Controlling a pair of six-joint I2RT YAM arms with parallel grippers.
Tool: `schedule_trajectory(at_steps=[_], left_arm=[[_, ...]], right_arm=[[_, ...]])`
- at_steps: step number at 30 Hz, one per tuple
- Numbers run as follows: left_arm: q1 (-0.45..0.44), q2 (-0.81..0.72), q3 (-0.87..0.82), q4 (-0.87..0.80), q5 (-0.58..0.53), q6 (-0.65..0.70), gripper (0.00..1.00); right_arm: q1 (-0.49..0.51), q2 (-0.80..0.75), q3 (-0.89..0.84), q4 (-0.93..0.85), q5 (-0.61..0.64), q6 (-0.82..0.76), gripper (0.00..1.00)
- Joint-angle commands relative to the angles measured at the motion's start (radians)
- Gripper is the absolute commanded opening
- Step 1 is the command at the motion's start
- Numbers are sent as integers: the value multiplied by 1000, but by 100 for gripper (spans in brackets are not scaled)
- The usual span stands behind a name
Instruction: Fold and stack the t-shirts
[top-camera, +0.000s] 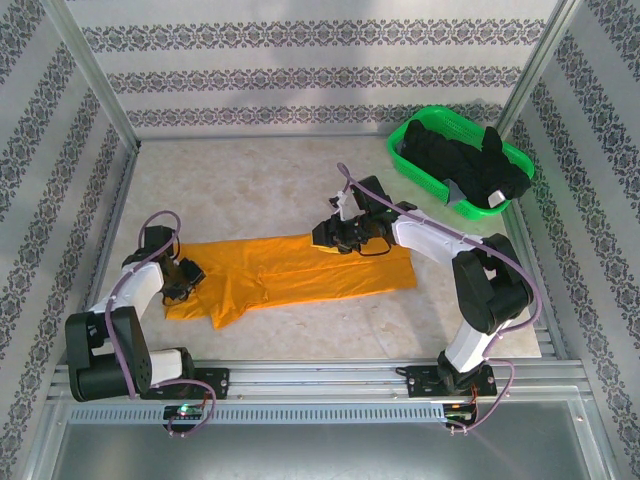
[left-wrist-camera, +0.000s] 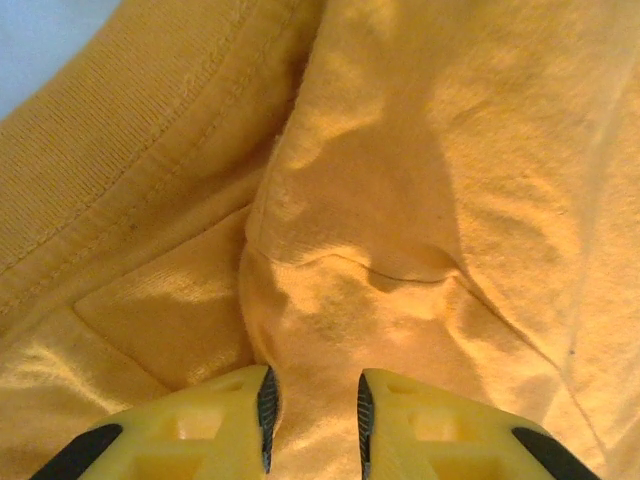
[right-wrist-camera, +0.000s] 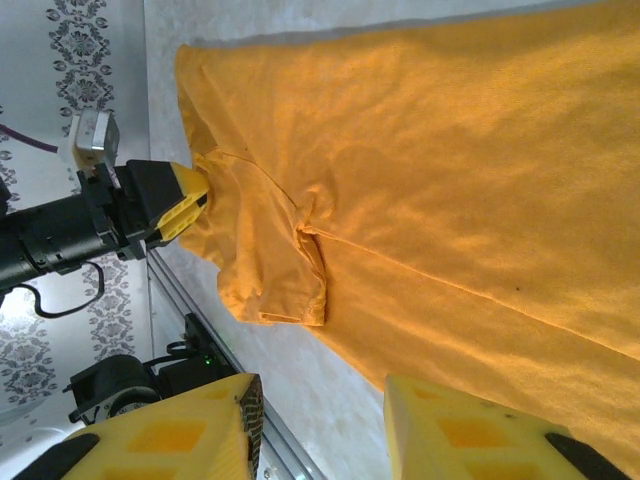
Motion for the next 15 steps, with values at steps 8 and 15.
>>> schedule_trajectory(at_steps=[8,15], left_arm=[[8,-8,-23,-8,-13,38,18],[8,-38,10,-59,-22,34,0]], right_arm=[[4,15,16,26,-3,17,38],[4,16,22,2,13,8,36]])
